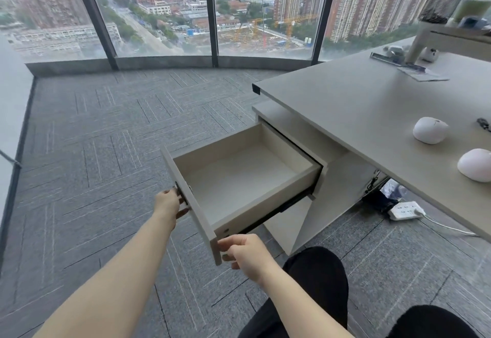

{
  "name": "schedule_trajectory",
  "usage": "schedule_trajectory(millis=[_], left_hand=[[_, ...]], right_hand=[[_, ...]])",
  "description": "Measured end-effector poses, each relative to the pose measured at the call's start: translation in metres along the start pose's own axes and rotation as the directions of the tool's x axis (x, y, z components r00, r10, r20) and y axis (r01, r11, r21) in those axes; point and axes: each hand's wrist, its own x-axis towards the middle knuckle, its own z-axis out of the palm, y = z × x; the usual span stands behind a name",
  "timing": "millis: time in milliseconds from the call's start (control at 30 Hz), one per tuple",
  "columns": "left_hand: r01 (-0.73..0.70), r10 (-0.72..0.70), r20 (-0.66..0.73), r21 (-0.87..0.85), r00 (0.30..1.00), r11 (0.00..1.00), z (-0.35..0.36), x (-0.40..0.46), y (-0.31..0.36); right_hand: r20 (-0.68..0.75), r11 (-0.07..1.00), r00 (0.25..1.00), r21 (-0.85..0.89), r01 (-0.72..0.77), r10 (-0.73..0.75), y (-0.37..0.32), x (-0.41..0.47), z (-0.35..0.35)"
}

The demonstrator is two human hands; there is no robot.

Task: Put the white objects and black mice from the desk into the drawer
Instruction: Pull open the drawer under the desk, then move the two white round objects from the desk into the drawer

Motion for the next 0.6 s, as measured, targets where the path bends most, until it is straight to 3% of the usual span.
schedule_trajectory(millis=[100, 167, 233, 333, 400, 500, 600], left_hand=[[0.015, -0.014, -0.035, 0.029, 0.999, 0.999, -0.010, -0.003, -0.002], [-0.041, 0.055, -0.112, 0.131, 0.992, 0.991, -0.009, -0.013, 0.004], [-0.183, 0.240, -0.158, 0.308, 0.958, 0.934, -0.004, -0.032, 0.020], [-0.450, 0.518, -0.056, 0.421, 0.853, 0.788, 0.025, -0.063, 0.049], [-0.570, 0.593, 0.082, 0.408, 0.801, 0.713, 0.063, -0.084, 0.065], [-0.710, 0.651, 0.287, 0.340, 0.703, 0.617, 0.133, -0.128, 0.073], [-0.795, 0.642, 0.490, 0.212, 0.590, 0.568, 0.210, -0.177, 0.075]], right_hand=[[0.022, 0.999, 1.000, -0.026, 0.019, -0.018, -0.003, -0.005, 0.001], [0.032, 0.998, 0.998, -0.019, 0.053, -0.052, -0.007, -0.011, -0.002], [-0.027, 0.992, 0.991, -0.001, 0.128, -0.128, -0.017, -0.020, -0.012], [-0.252, 0.956, 0.929, 0.039, 0.289, -0.271, -0.044, -0.038, -0.052], [-0.456, 0.911, 0.814, 0.013, 0.411, -0.361, -0.063, -0.056, -0.095], [-0.714, 0.853, 0.534, -0.174, 0.492, -0.453, -0.084, -0.091, -0.165], [-0.837, 0.850, 0.223, -0.423, 0.313, -0.499, -0.089, -0.117, -0.240]])
